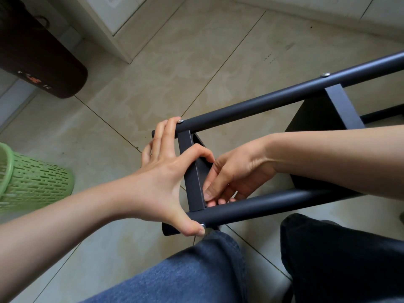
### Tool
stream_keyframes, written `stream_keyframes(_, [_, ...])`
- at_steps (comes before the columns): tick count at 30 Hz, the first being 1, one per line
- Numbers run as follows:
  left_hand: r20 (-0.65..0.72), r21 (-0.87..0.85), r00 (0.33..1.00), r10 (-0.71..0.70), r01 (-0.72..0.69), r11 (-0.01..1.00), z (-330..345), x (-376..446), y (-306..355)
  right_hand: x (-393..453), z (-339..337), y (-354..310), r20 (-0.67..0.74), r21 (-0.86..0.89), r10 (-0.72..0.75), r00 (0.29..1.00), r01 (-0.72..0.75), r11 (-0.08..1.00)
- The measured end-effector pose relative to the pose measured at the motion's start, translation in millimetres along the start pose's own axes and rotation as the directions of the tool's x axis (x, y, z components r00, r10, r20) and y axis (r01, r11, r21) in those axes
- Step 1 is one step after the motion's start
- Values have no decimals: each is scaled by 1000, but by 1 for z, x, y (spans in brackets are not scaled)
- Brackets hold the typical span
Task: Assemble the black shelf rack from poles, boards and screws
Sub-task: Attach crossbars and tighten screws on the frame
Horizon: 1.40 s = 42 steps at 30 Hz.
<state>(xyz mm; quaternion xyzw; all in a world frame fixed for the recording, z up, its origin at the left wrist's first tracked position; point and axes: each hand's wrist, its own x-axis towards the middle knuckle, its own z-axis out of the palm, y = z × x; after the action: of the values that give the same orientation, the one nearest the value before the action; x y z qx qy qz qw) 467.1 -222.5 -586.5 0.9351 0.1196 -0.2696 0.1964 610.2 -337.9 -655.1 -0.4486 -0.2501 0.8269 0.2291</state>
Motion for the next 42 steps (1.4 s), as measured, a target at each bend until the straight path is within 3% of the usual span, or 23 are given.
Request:
stream_keyframes(11, [3,8,1000,4,-4,1000,-1,1,-1,4,1,4,-30,106,-59,998,62,992])
stream_keyframes(20, [32,1,999,-16,16,1000,-2,1,0,3,0,3,-54,24,-91,994,92,995])
stream_keyframes(34, [30,7,999,-13,13,1000,-2,1,2,4,0,3,-55,30,-71,996,73,997])
stream_keyframes(42, [22,2,1000,-1,1,1000,-1,2,0,7,4,5,-86,44,23,996,-19,999])
